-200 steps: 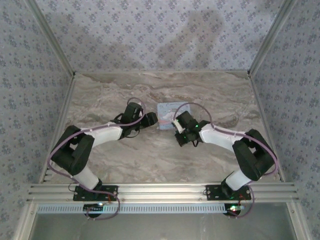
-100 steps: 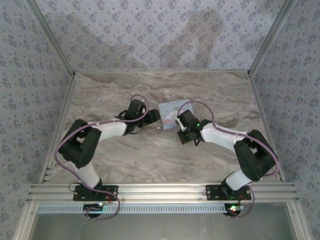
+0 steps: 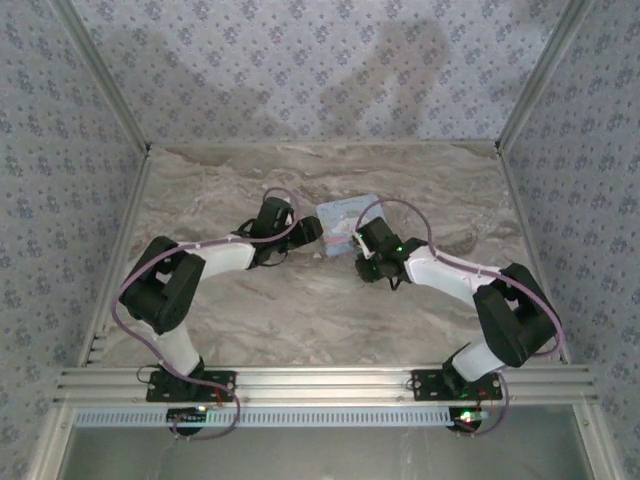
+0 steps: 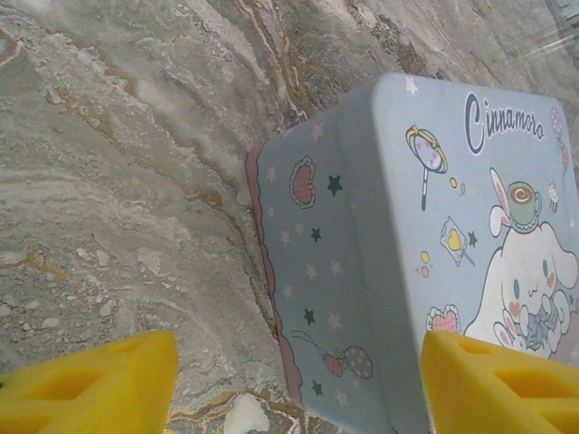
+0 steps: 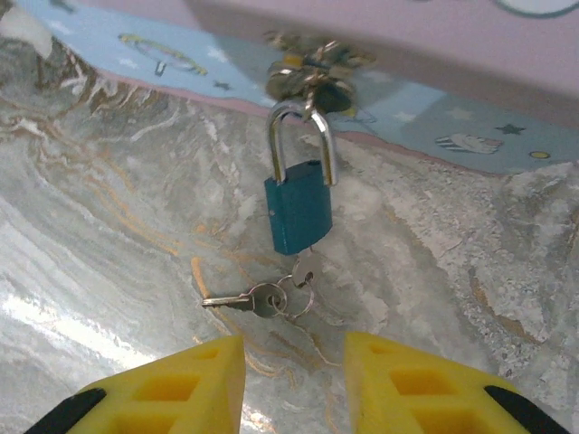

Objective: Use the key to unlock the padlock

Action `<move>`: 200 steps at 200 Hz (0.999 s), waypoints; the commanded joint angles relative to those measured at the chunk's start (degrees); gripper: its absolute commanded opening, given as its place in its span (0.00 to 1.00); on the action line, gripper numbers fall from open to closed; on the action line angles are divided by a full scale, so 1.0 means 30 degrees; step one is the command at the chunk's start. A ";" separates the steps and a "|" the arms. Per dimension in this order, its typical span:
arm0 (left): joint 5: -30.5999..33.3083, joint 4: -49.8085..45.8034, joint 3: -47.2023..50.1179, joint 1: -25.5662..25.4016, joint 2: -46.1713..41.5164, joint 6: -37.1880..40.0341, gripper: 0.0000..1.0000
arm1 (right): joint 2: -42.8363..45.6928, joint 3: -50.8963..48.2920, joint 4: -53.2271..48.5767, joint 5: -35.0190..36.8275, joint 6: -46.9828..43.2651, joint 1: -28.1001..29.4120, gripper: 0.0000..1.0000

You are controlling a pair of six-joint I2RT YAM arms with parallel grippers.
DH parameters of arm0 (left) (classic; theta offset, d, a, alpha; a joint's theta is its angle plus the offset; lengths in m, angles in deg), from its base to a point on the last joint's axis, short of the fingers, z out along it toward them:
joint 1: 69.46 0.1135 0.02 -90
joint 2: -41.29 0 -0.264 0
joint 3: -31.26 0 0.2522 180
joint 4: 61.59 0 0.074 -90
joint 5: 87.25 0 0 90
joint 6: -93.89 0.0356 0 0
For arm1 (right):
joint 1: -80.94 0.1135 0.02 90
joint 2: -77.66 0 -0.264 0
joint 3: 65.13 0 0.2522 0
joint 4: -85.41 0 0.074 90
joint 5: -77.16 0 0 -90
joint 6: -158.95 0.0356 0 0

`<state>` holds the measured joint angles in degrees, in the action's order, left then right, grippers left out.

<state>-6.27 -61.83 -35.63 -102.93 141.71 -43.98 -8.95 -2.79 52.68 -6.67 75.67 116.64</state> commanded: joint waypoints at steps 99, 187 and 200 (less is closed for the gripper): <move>-0.0362 0.0006 -0.0661 0.0115 -0.0107 -0.0045 0.72 | -0.2781 0.0763 0.1910 0.1036 0.1099 0.0256 0.38; -0.0371 0.0065 -0.0522 0.0143 -0.0075 0.0039 0.72 | -0.3481 0.0815 0.1695 0.0416 -0.0061 0.0073 0.01; -0.0371 0.0091 -0.0506 0.0172 -0.0075 0.0029 0.72 | -0.3178 0.0753 0.1626 0.0319 -0.0395 0.0199 0.00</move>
<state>-6.73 -61.85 -36.15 -102.89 141.71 -44.14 -18.52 -0.81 58.98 -4.72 76.28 116.92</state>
